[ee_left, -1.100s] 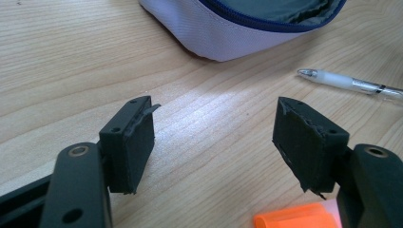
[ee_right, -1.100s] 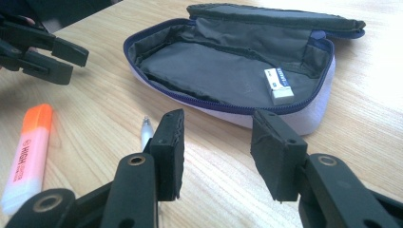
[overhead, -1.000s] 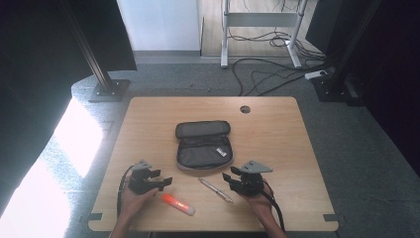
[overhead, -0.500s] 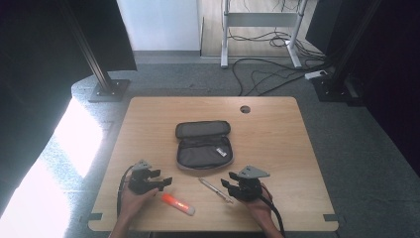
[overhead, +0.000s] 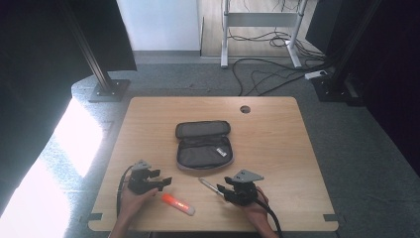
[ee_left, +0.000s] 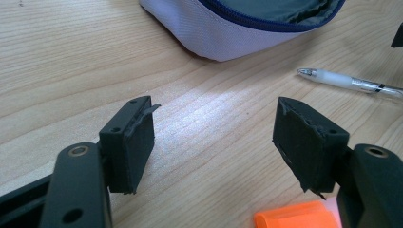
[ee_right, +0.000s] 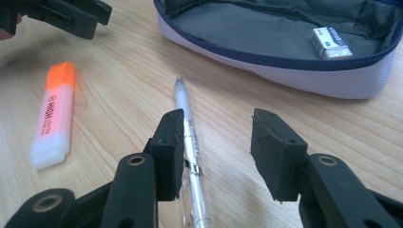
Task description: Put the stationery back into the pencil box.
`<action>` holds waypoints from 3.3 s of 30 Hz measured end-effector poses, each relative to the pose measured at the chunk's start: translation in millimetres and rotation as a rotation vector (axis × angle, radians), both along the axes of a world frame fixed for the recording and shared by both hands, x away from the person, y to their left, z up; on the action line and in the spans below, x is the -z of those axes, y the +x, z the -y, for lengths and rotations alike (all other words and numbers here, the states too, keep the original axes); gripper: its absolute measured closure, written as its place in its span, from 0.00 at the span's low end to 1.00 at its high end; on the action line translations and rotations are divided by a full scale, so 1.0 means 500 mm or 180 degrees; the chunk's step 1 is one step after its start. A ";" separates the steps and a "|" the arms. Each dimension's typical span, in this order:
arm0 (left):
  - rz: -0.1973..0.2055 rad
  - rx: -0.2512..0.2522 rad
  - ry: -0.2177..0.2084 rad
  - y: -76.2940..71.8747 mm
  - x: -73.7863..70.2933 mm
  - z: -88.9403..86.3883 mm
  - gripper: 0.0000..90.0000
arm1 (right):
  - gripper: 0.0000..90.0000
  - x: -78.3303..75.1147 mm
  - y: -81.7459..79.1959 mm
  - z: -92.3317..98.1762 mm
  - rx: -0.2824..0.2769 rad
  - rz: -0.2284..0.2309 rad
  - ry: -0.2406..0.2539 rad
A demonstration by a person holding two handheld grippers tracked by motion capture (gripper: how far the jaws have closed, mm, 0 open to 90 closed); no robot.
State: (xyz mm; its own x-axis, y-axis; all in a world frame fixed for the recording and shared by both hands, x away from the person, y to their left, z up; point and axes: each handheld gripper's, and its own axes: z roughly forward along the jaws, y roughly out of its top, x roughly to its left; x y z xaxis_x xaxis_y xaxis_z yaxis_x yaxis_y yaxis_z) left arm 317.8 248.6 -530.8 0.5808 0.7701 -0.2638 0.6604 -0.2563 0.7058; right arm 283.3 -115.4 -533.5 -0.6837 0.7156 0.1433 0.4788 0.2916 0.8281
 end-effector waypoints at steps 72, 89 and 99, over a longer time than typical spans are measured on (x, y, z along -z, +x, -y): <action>0.0015 0.0020 -0.0012 0.001 -0.004 0.001 0.34 | 0.87 0.006 -0.002 -0.029 -0.0240 -0.0004 -0.0345; 0.0010 0.0022 -0.0005 0.002 -0.002 0.000 0.34 | 0.87 -0.026 -0.004 -0.024 -0.0274 0.0089 -0.0185; 0.0013 0.0018 -0.0003 0.002 -0.004 0.000 0.34 | 0.87 -0.046 0.003 -0.018 -0.0258 0.0150 -0.0106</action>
